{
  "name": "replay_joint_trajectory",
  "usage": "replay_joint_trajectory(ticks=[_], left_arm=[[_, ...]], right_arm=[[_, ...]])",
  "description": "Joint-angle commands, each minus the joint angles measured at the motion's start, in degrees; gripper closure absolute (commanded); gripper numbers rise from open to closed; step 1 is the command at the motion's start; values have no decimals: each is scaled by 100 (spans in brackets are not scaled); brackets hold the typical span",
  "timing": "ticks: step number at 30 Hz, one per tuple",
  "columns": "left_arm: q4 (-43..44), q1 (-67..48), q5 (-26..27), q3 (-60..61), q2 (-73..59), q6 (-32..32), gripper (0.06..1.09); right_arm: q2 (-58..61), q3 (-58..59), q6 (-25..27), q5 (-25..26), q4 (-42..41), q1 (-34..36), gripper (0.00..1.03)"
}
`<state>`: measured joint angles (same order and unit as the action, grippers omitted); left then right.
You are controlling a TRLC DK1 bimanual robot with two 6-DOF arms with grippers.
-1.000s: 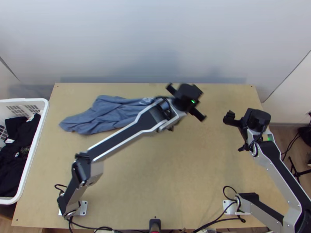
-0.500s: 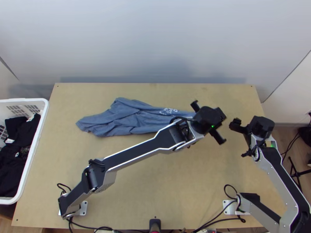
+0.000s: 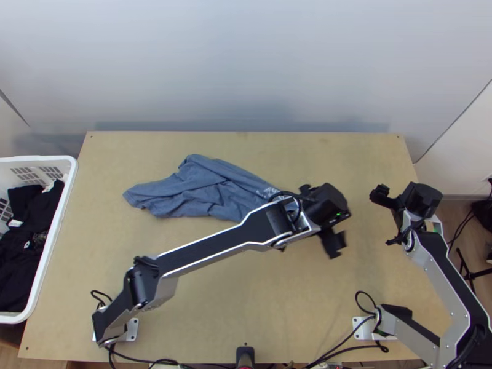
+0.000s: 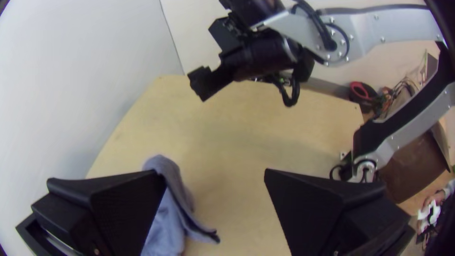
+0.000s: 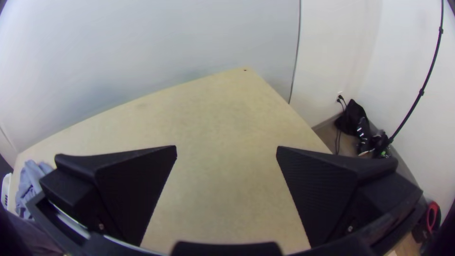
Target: Fold the t-shirt
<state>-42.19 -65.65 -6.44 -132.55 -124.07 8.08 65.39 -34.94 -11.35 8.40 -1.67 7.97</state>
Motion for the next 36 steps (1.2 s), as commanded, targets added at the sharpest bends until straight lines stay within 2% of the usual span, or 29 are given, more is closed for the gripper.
replay_joint_trajectory(ticks=[1,3,6,11,15,17,21,25,30,36], left_arm=[[-1441,122,239,493,577,168,10],[-1871,114,327,704,770,300,10],[-2434,105,740,801,990,370,10],[-2381,289,855,1276,1359,177,10],[-2293,685,855,1759,1781,-280,10],[-1986,966,855,2260,2159,-412,10],[-1757,1520,855,2831,2730,-685,10],[-1748,1907,855,3262,3231,-799,10],[-1634,2258,855,3789,3688,-904,10],[-1397,2337,855,4273,4057,-1036,10]], right_arm=[[106,-83,10,-208,-53,38,5],[132,-118,46,-252,-44,12,5],[141,-145,46,-260,-44,-102,5],[88,-83,2,-260,229,-524,5],[-114,-22,2,-339,730,-1104,5],[-254,-39,10,-419,993,-1298,5],[-500,-250,125,-928,1811,-1429,5],[-623,-734,643,-1464,3076,-1394,5],[-808,-1112,1267,-1658,4535,-1412,5],[-984,-901,1364,-2088,5036,-1605,5]])
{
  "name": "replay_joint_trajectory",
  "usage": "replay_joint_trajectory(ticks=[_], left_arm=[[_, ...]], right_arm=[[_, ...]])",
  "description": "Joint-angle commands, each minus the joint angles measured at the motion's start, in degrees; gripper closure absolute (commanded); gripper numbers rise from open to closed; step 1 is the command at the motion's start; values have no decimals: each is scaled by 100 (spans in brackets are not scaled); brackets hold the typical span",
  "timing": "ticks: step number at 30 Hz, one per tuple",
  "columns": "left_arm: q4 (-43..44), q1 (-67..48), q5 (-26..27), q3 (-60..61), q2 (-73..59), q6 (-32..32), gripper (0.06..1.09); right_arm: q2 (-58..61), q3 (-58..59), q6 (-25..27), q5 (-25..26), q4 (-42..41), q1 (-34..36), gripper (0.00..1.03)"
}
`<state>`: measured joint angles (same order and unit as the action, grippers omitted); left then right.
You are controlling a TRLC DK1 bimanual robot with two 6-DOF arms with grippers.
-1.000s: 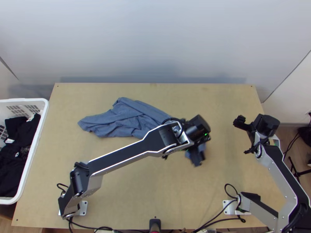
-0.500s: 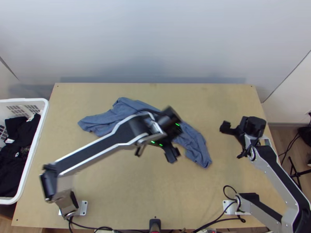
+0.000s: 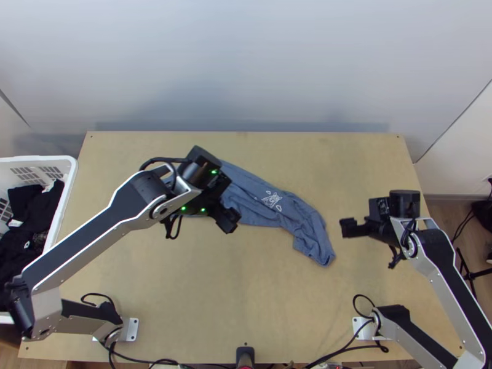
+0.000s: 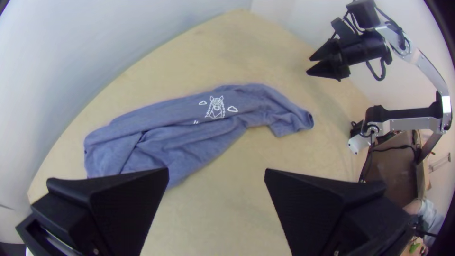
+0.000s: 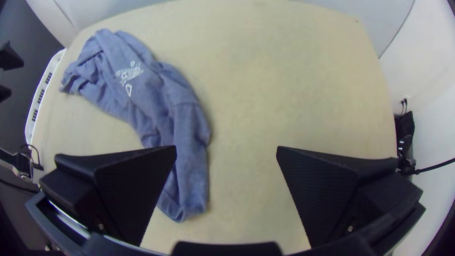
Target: Fold the t-shirt
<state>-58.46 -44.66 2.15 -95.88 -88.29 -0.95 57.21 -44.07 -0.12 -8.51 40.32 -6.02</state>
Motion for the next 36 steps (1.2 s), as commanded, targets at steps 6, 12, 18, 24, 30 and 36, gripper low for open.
replay_joint_trajectory(ticks=[6,12,18,24,30,36], left_arm=[[555,511,-13,1335,726,-160,10],[801,784,-13,1800,1051,-274,10],[810,1039,-13,2038,1394,-292,10],[853,1215,-13,2293,1613,-274,10],[941,1311,-13,2530,1815,-283,10],[968,1496,-13,2635,1921,-274,10]], right_arm=[[-35,382,-199,-441,662,-874,5],[264,813,-445,-441,-402,-918,5],[730,953,-436,-441,-1131,-778,5],[1662,795,-507,-441,-1720,-857,5],[2268,488,-507,-441,-1773,-866,6],[2233,470,-498,-388,-1773,-962,14]])
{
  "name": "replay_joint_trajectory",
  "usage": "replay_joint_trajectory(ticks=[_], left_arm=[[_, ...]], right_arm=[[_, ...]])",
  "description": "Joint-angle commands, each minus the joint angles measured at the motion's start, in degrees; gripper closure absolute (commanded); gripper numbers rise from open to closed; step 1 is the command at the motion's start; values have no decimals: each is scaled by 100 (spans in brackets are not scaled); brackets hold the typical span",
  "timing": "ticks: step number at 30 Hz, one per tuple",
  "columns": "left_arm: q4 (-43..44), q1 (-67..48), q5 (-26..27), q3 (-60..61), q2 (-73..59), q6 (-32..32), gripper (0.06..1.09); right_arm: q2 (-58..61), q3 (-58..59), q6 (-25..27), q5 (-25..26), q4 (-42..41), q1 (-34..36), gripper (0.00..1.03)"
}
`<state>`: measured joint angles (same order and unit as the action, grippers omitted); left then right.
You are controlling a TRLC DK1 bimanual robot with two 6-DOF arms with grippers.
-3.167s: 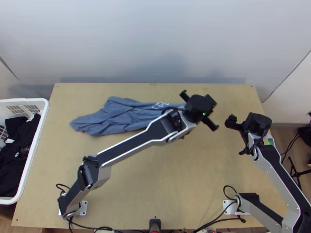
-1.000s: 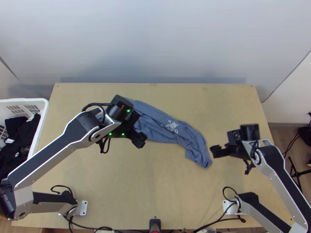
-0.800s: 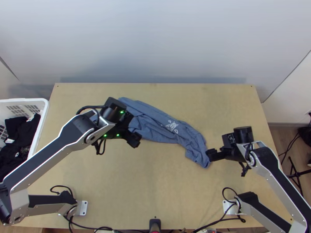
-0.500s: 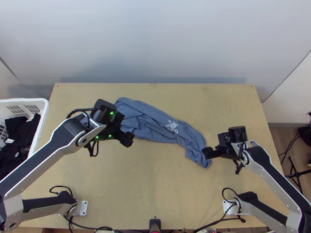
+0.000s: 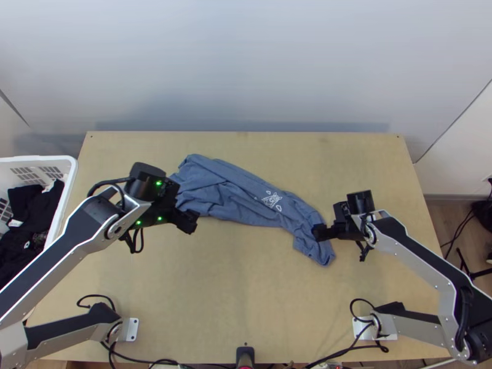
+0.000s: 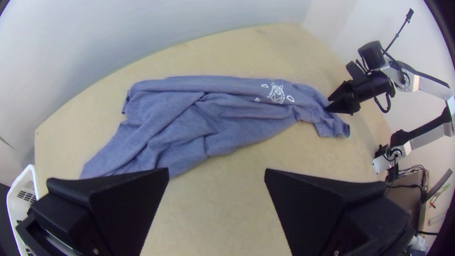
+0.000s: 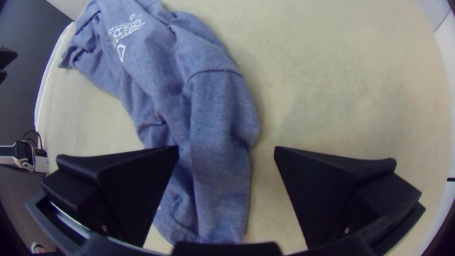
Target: Fold the t-shirt
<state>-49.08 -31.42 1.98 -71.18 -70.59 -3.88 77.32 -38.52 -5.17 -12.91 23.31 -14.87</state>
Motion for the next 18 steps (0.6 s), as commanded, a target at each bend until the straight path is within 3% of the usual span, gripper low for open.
replay_joint_trajectory(ticks=[1,5,7,8,18], left_arm=[[48,189,4,183,150,19,10],[118,259,4,262,168,19,10],[118,312,4,289,177,19,10],[118,338,4,297,186,28,10],[171,602,4,543,370,107,10]], right_arm=[[231,-103,34,104,-63,-95,21],[-33,-68,165,122,-20,-235,52],[-208,-59,253,403,-46,-297,91],[-226,-68,297,561,-37,-323,100],[-472,-85,403,913,104,-235,100]])
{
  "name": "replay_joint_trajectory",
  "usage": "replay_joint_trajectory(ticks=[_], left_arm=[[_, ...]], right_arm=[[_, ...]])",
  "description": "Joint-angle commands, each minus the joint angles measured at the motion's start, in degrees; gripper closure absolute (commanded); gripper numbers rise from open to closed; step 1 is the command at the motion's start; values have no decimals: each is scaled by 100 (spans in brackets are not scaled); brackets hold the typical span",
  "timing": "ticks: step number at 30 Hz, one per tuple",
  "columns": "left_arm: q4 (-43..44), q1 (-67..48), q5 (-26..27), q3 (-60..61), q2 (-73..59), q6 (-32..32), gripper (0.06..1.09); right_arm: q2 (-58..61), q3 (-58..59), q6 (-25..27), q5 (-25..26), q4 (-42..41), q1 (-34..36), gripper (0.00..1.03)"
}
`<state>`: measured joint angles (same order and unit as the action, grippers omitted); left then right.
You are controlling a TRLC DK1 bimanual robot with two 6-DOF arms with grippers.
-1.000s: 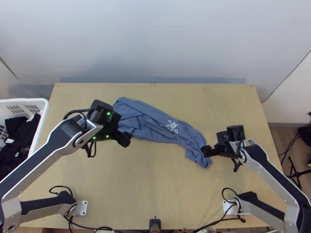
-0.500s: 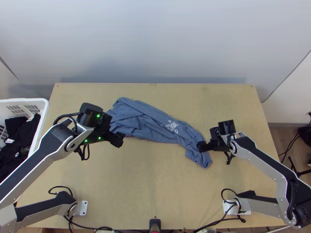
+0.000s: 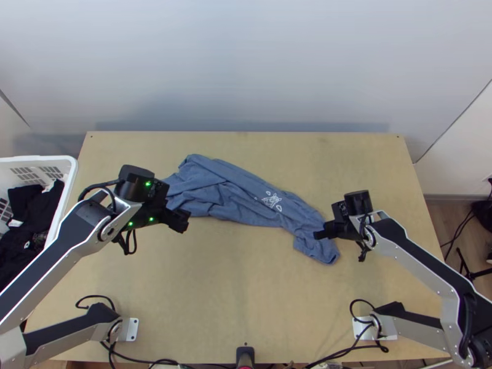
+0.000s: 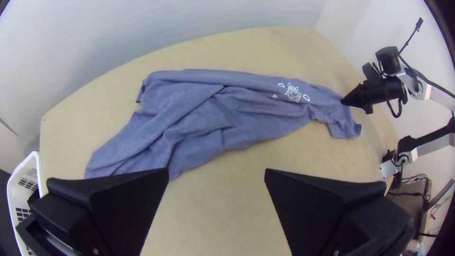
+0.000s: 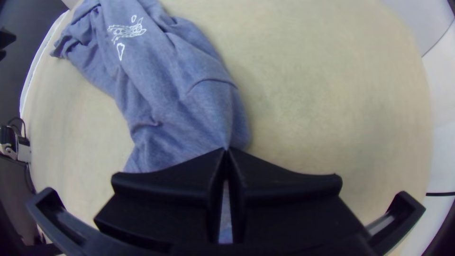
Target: Fold the t-shirt
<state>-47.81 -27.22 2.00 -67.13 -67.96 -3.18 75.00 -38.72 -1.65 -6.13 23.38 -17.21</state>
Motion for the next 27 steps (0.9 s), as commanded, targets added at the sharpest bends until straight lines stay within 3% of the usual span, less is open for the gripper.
replay_joint_trajectory(ticks=[1,11,19,22,27], left_arm=[[35,209,-7,148,126,37,10],[290,727,2,913,319,432,10],[149,947,55,1932,996,1505,11],[782,1184,477,2213,952,1548,11],[2092,1360,468,2477,424,1953,11]], right_arm=[[-284,-171,42,262,194,-1,100],[-346,-2342,-187,499,1749,-283,100],[-276,-2641,-178,516,1925,-415,100],[-284,-2606,-187,508,1925,-432,100],[-276,-2676,-187,508,1934,-441,100]])
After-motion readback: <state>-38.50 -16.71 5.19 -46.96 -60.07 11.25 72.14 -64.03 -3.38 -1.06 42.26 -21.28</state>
